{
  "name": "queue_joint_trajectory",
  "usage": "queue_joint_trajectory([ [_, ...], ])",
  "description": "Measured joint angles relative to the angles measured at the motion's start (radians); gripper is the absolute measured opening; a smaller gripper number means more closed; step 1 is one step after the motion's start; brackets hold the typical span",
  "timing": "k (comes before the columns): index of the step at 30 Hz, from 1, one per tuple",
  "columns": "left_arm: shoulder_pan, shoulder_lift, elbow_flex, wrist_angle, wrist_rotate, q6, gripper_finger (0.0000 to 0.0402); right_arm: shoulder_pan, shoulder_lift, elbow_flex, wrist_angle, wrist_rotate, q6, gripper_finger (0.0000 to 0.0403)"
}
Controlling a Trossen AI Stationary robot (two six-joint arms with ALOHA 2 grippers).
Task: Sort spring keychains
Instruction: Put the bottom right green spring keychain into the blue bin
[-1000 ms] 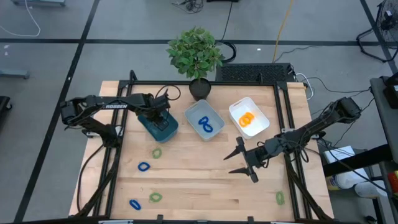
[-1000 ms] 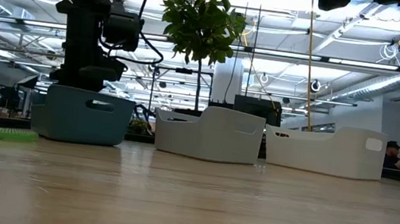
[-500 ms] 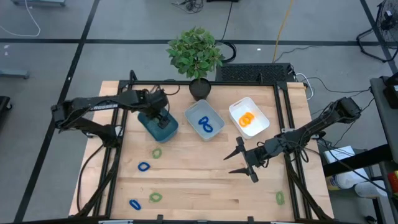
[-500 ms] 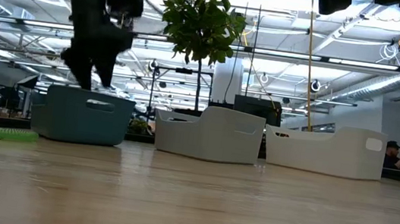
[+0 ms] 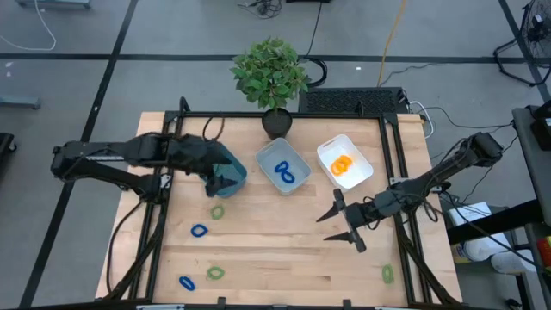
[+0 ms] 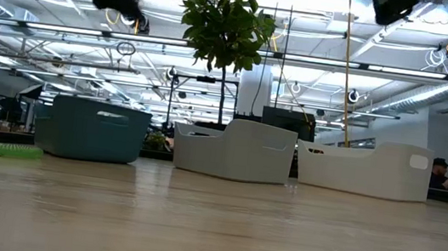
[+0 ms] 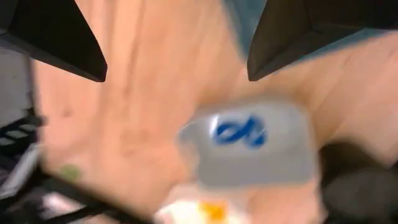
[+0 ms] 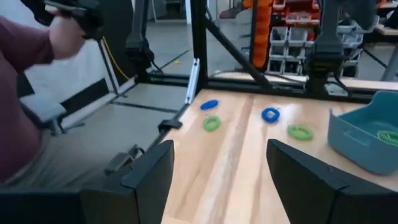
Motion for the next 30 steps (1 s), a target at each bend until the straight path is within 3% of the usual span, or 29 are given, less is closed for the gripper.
queue_joint_trajectory([
  [11,-0.331,0.000,0.000,0.349,-0.144,0.145,0.0397,0.072,-0.055,0.001,-0.013,0.026,0.028,0.0242],
  [16,-0.457,0.027,0.000,0.433,-0.253,0.187,0.0397,0.092,-0.067,0.050,-0.266,0.077,0.129,0.0242],
  [24,-0.495,0.036,0.000,0.437,-0.292,0.179,0.0397,0.132,-0.066,0.218,-0.685,0.098,0.277,0.0242],
  [30,-0.495,0.036,0.000,0.436,-0.292,0.178,0.0397,0.192,-0.037,0.311,-0.838,0.095,0.218,0.0228],
])
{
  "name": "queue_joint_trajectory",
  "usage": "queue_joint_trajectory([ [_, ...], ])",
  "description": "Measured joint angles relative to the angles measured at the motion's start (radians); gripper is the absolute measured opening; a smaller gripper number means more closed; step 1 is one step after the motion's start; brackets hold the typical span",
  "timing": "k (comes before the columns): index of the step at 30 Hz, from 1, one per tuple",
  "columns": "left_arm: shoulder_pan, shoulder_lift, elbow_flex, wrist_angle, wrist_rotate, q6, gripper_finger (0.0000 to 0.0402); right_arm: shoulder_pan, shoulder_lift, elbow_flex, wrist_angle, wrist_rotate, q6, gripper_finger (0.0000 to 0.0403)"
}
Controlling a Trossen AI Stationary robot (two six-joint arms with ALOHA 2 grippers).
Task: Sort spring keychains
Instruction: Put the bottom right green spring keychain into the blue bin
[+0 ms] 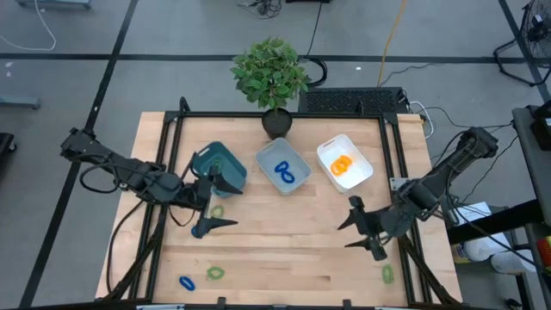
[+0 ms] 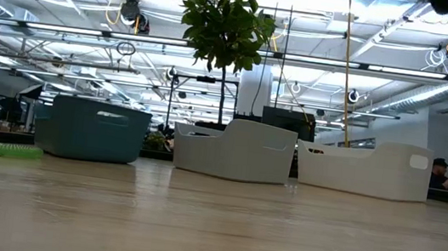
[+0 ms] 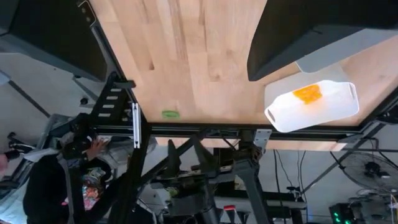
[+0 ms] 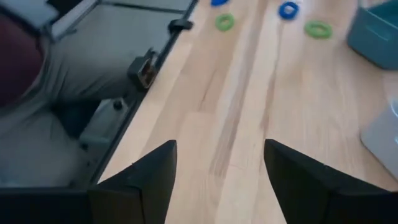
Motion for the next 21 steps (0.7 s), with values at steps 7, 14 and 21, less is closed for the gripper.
queue_joint_trajectory([
  [7,0.001,0.000,0.000,-0.019,0.000,-0.019,0.0397,0.059,0.078,0.060,-0.089,-0.086,-0.084,0.0211],
  [14,0.002,0.000,0.000,-0.047,0.000,-0.085,0.0397,0.128,0.199,0.069,-0.227,-0.247,-0.171,0.0218],
  [21,0.002,0.000,0.000,-0.047,0.000,-0.084,0.0397,0.168,0.323,0.070,-0.330,-0.394,-0.218,0.0218],
])
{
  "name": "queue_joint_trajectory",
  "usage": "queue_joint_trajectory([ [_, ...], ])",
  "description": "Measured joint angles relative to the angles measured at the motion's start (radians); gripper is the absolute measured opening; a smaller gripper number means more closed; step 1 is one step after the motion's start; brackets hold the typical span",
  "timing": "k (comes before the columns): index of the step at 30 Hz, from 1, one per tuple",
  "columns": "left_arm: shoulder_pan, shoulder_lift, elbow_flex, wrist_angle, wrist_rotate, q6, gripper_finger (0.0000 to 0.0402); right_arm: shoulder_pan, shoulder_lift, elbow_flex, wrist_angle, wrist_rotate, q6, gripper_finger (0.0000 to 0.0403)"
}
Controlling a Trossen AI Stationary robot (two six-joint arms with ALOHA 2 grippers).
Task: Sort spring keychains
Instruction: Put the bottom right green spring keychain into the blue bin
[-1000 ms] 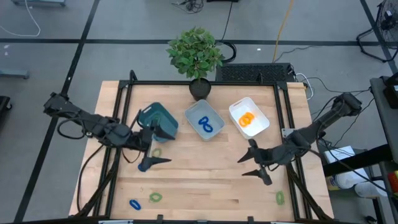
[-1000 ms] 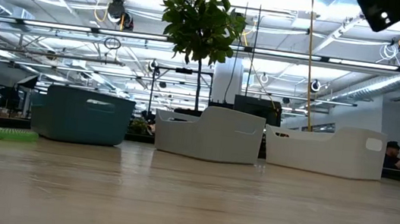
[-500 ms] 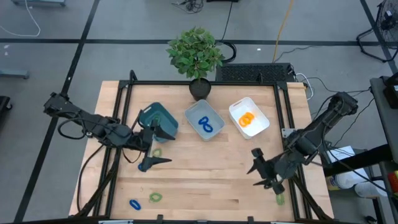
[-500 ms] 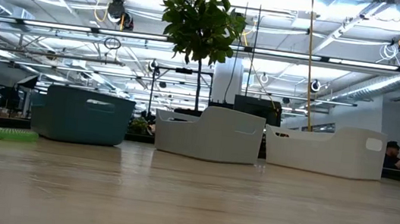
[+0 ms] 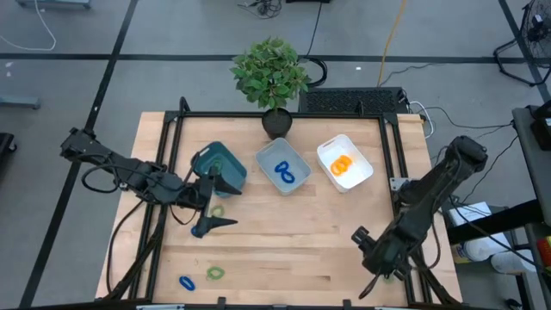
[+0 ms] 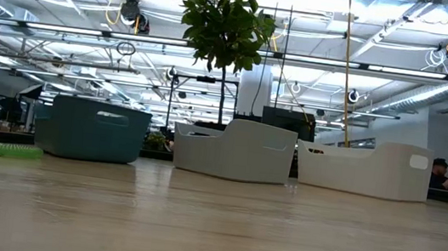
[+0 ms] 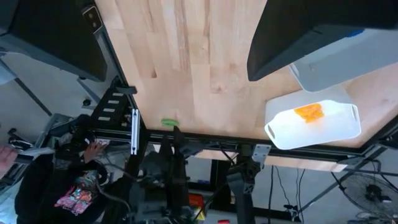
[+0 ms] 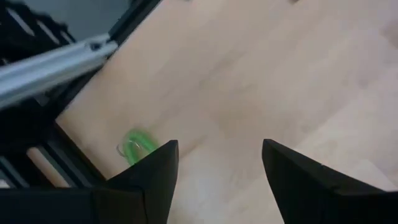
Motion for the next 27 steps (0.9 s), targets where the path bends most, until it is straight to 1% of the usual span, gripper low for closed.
queue_joint_trajectory([
  [4,0.000,0.000,0.000,-0.007,0.000,0.002,0.0397,0.038,0.069,0.000,0.019,-0.009,-0.031,0.0216],
  [9,0.000,0.000,0.000,-0.059,0.001,-0.007,0.0397,0.080,0.152,0.000,0.019,-0.075,-0.006,0.0215],
  [14,0.000,0.000,0.000,-0.091,0.001,-0.024,0.0397,0.097,0.206,0.000,0.047,-0.131,0.004,0.0215],
  [21,0.000,0.000,0.000,-0.099,0.001,-0.027,0.0397,0.116,0.254,0.000,0.062,-0.127,0.005,0.0215],
  [27,0.000,0.000,0.000,-0.099,0.001,-0.031,0.0397,0.159,0.328,0.001,0.063,-0.072,-0.015,0.0215],
])
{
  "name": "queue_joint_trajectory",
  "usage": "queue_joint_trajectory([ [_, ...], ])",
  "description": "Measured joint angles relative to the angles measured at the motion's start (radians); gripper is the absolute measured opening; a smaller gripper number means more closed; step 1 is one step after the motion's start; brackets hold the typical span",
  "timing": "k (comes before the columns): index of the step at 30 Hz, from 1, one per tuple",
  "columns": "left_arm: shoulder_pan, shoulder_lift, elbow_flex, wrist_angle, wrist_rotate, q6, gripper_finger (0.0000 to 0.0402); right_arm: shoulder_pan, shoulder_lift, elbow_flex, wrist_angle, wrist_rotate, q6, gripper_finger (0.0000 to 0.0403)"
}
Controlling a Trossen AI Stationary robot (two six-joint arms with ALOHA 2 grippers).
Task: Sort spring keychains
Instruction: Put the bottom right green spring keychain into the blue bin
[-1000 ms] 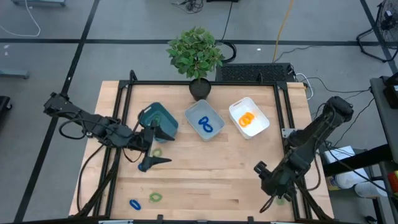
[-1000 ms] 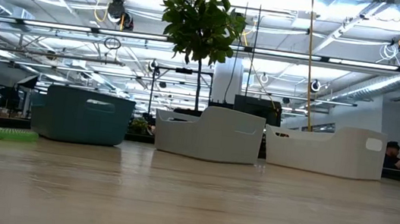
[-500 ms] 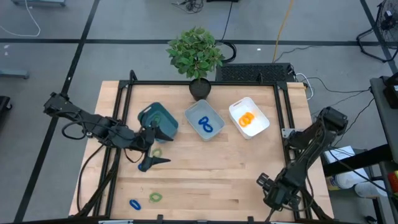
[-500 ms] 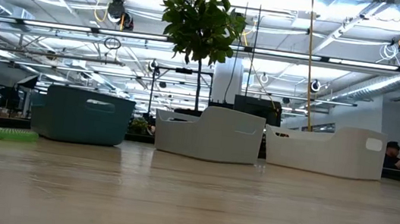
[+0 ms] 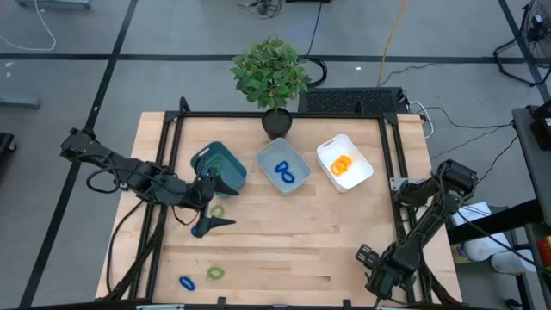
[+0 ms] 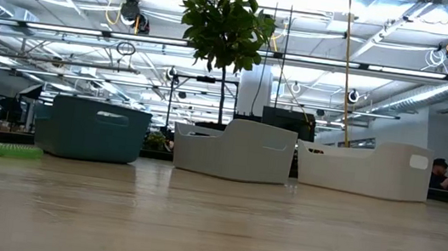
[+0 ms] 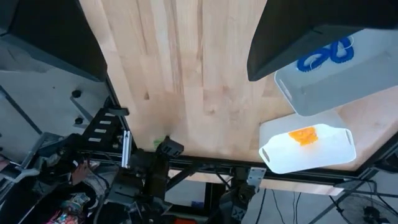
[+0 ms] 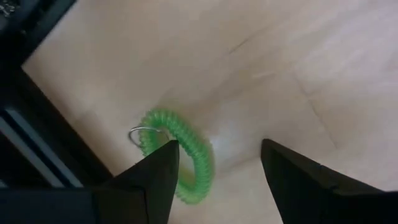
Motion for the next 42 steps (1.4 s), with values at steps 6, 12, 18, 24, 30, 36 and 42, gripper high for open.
queue_joint_trajectory([
  [6,0.000,0.000,0.000,0.000,0.000,-0.021,0.0397,0.045,0.043,0.004,-0.009,0.063,-0.010,0.0215],
  [12,0.000,0.000,0.000,0.000,0.000,-0.027,0.0397,0.051,0.040,0.002,0.016,0.100,-0.023,0.0194],
  [18,0.000,0.000,0.000,-0.001,0.000,-0.037,0.0397,0.041,0.041,0.000,0.024,0.117,-0.065,0.0093],
  [24,0.000,0.000,0.000,-0.005,0.003,-0.043,0.0397,-0.011,0.042,-0.001,0.032,0.070,-0.031,0.0012],
  [30,0.000,0.000,0.000,-0.007,0.009,-0.072,0.0397,-0.098,0.022,0.030,-0.001,0.065,0.072,0.0004],
  [36,0.000,0.000,0.000,-0.006,0.009,-0.060,0.0397,-0.174,-0.103,0.038,-0.016,0.211,0.112,0.0001],
  [42,0.000,0.000,0.000,-0.005,0.009,-0.061,0.0397,-0.231,-0.251,0.041,-0.045,0.287,0.207,0.0001],
])
